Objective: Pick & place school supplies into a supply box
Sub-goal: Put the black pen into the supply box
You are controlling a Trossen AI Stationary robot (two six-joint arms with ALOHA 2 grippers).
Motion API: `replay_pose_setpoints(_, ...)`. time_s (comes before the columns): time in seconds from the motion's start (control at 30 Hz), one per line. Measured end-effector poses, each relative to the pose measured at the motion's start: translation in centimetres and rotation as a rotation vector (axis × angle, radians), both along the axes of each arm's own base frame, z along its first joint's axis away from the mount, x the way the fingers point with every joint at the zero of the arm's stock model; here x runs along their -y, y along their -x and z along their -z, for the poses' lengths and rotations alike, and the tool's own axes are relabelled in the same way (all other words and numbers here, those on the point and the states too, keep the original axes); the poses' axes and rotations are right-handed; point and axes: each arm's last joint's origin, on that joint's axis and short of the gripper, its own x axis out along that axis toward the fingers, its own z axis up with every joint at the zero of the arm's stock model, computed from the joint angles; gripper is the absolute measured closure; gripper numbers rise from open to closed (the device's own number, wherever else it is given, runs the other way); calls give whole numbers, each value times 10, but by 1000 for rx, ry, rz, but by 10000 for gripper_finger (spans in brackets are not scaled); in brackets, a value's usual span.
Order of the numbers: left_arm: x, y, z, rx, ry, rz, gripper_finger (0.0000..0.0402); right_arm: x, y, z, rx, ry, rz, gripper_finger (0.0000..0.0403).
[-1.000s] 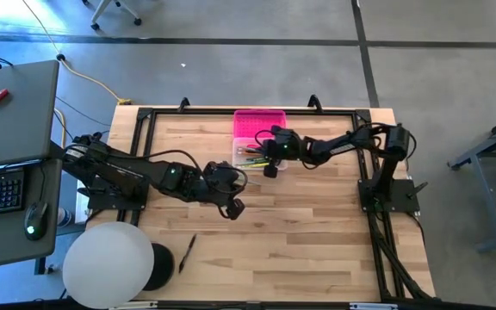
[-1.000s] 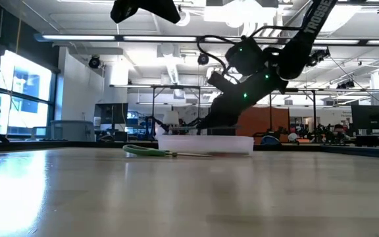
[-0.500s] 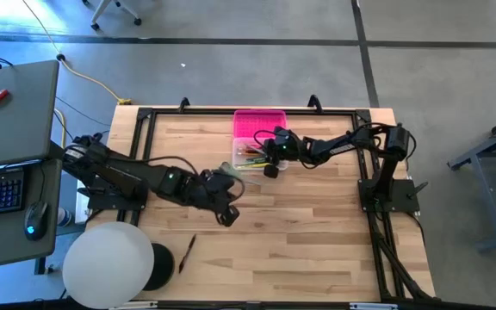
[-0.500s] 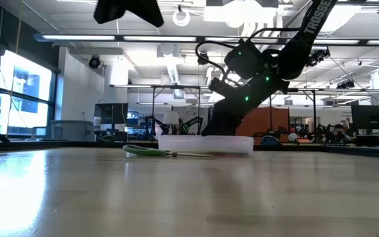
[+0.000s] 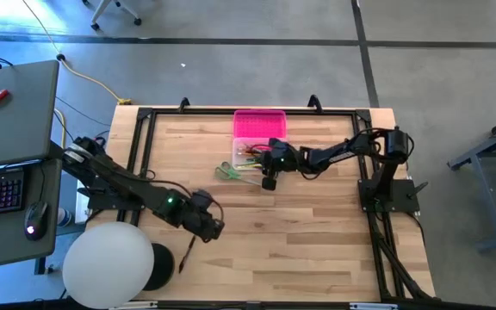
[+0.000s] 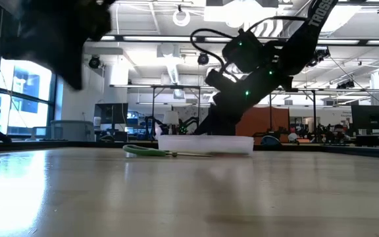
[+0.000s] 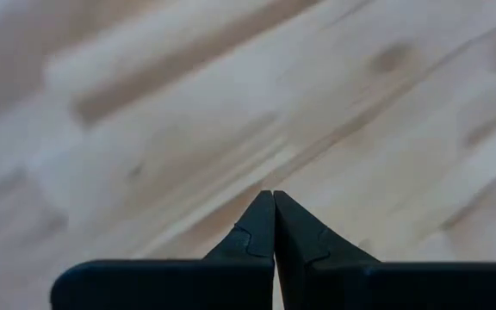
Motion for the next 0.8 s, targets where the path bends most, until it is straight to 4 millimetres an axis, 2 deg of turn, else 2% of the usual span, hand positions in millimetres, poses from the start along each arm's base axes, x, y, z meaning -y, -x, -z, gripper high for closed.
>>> replay_pose_setpoints(0.17,0,13,25,-156,161,-21,371,-28,-5,-1,4,-8,-76,315)
replay_pose_setpoints(0.37,8,20,29,-243,283,23,371,-59,-8,-1,9,2,-153,315)
replay_pose_setpoints(0.67,30,33,34,-286,285,49,371,-92,-7,-2,12,13,-183,316)
replay_pose_setpoints(0.8,35,33,40,-302,267,57,371,-102,-7,-2,12,25,-194,316)
